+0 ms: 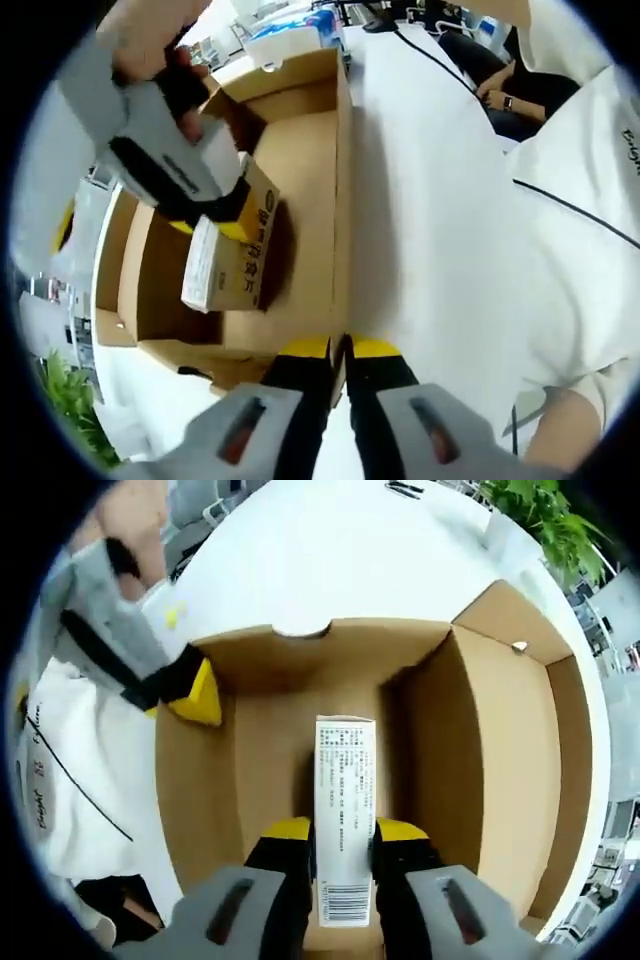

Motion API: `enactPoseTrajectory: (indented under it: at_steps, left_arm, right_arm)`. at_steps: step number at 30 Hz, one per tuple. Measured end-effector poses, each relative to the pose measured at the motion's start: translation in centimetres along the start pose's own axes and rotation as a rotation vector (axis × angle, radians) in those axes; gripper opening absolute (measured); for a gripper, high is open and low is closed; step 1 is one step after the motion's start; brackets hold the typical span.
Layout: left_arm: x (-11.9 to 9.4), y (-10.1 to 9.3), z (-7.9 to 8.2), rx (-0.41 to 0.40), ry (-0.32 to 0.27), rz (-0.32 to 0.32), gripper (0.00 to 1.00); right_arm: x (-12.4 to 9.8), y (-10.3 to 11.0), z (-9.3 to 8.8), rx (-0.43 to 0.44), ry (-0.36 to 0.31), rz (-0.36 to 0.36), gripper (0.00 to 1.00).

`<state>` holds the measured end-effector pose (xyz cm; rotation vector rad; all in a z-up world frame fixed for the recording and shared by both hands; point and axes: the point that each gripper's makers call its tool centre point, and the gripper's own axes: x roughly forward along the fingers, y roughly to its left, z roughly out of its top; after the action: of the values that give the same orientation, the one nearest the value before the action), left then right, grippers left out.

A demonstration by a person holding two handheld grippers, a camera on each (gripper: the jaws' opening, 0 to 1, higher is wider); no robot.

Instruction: Operate the shoe box by opening the lid, removing the specified soft item, and placing it in the target area until the item is outside and the box remains undamaged.

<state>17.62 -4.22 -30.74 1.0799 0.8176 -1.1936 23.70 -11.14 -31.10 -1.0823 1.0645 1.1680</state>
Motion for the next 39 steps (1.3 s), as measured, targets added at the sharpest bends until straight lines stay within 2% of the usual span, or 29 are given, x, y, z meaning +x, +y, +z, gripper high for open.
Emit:
enactPoseTrajectory:
  at_steps: [1,3,8,13,14,15,16,17,19,20,21,23,25,27,30,32,35,37,39]
  left_arm:
    - [0.0,0.0,0.0,-0.003,-0.001,-0.003,0.04]
    - [0.0,0.0,0.0,-0.005,0.000,-0.003,0.04]
    - [0.0,0.0,0.0,-0.003,0.001,0.009,0.04]
    - [0.0,0.1,0.0,-0.020,0.000,0.009,0.04]
    - [0.0,0.2,0.0,-0.026,0.000,0.007,0.04]
    - [0.0,0.2,0.0,-0.023,0.001,0.004,0.04]
    - [0.0,0.1,0.0,-0.015,0.003,0.002,0.04]
    - [0.1,0.2,0.0,-0.003,0.005,0.002,0.04]
    - [0.1,0.2,0.0,-0.015,0.007,0.001,0.04]
    - [0.1,0.2,0.0,-0.017,0.006,0.001,0.04]
    - [0.0,0.2,0.0,-0.014,0.002,0.003,0.04]
    - [0.0,0.2,0.0,-0.013,-0.005,0.004,0.04]
    - [0.0,0.2,0.0,-0.017,-0.002,0.002,0.04]
    - [0.0,0.2,0.0,-0.019,0.001,0.001,0.04]
    - [0.0,0.2,0.0,-0.017,0.004,0.010,0.04]
    - [0.0,0.2,0.0,-0.018,0.003,0.013,0.04]
    - [0.0,0.2,0.0,-0.018,0.001,0.011,0.04]
    - [0.0,0.2,0.0,-0.021,0.002,0.009,0.04]
    - [0.0,0.2,0.0,-0.019,0.003,0.009,0.04]
  right_arm:
    - [0.0,0.2,-0.5,0.037,0.013,0.006,0.20]
    - [-0.2,0.3,-1.2,-0.007,0.021,0.015,0.20]
    - [-1.9,0.0,-3.8,-0.028,0.024,0.005,0.20]
    - [-2.9,0.7,-6.3,-0.065,0.038,-0.005,0.20]
    - [-3.0,0.6,-6.4,-0.068,0.041,-0.008,0.20]
    - [-3.5,0.3,-6.8,-0.133,0.044,-0.029,0.20]
    - [-3.9,0.4,-6.1,-0.144,-0.007,-0.004,0.20]
    - [-4.1,0.6,-5.9,-0.124,-0.028,0.011,0.20]
    - [-4.5,0.9,-5.9,-0.143,-0.031,0.017,0.20]
    - [-4.6,0.8,-5.9,-0.135,-0.021,0.014,0.20]
    - [-5.0,0.3,-6.6,-0.139,0.034,-0.018,0.20]
    - [-5.4,0.0,-6.8,-0.162,0.058,-0.049,0.20]
    - [-5.9,0.2,-7.6,-0.116,0.100,-0.057,0.20]
    - [-6.2,-0.1,-8.1,-0.196,0.149,-0.107,0.20]
    - [-6.2,-0.2,-7.6,-0.153,0.104,-0.117,0.20]
    - [-6.2,0.2,-7.3,-0.155,0.078,-0.088,0.20]
    - [-6.0,0.6,-8.1,-0.167,0.108,-0.076,0.20]
    - [-5.7,0.3,-9.1,-0.159,0.158,-0.099,0.20]
    - [-5.6,0.2,-9.5,-0.186,0.166,-0.115,0.20]
